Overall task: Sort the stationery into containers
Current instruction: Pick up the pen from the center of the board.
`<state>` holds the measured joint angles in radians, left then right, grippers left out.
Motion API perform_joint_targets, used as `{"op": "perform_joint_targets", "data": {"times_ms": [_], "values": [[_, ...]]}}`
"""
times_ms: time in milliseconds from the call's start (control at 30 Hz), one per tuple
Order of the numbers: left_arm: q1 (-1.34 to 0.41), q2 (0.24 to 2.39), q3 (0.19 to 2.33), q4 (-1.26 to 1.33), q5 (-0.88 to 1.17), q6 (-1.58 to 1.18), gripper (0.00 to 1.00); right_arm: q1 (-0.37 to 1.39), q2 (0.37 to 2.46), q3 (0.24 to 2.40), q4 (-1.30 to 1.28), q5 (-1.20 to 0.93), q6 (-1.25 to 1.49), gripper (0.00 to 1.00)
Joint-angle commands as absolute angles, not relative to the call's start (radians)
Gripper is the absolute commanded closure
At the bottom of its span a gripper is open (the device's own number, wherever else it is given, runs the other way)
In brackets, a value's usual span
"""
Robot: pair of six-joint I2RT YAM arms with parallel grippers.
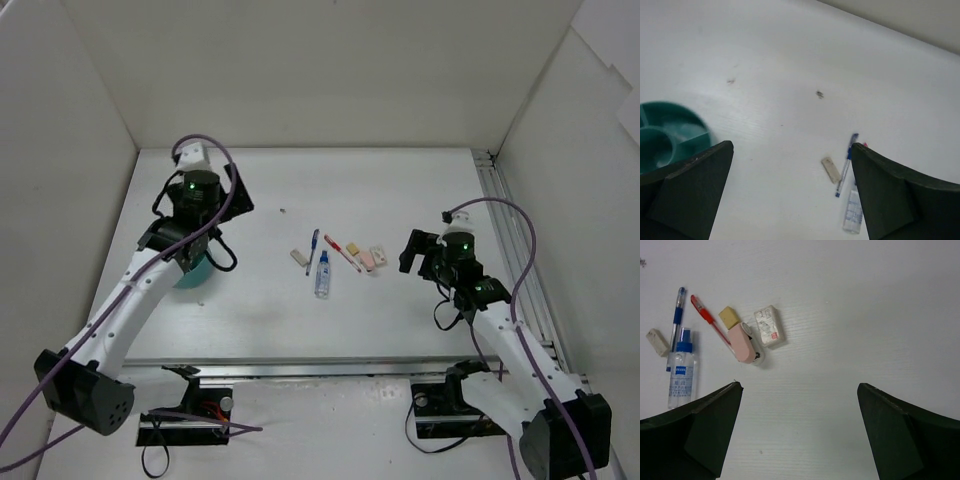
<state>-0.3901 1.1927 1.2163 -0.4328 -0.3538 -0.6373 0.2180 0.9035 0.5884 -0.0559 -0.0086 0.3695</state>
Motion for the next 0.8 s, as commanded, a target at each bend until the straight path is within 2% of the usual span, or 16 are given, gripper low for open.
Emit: {"op": "perform_joint_targets", "data": {"times_ms": [0,133,200,267,467,600,767], "values": [[-0.410,1.276,1.333,-0.322,-0.057,-0.336,0.00,0.265,1.006,0.684,0.046,-0.071,0.263,0.02],[-0.410,1.354,1.358,-0.348,0.136,-0.250,0.00,0.363,1.173,0.839,0.025,-0.011,0.204,0.02],[-0.410,1.422,1.367,-0.351,0.161,-0.242,0.00,0.376,1.234,0.877,0.009,0.073,0.227,0.02],[-0.410,1.489,1.405,-0.368,0.170,-0.241,0.00,0.377,1.250,0.908,0.006,0.164,0.299,0.02],[-0.410,1.784,1.590,-0.416,0.279,-0.212,0.00,0.376,1.246,0.933,0.006,0.186,0.379,0.02],[-0.451,1.931,1.692,-0.442,0.272,-0.196,0.00,0.370,1.296,0.962,-0.020,0.201,0.403,0.02],[-0.509,2.008,1.769,-0.478,0.143,-0.176,0.00,0.336,1.324,0.977,-0.070,0.235,0.497,0.02]]}}
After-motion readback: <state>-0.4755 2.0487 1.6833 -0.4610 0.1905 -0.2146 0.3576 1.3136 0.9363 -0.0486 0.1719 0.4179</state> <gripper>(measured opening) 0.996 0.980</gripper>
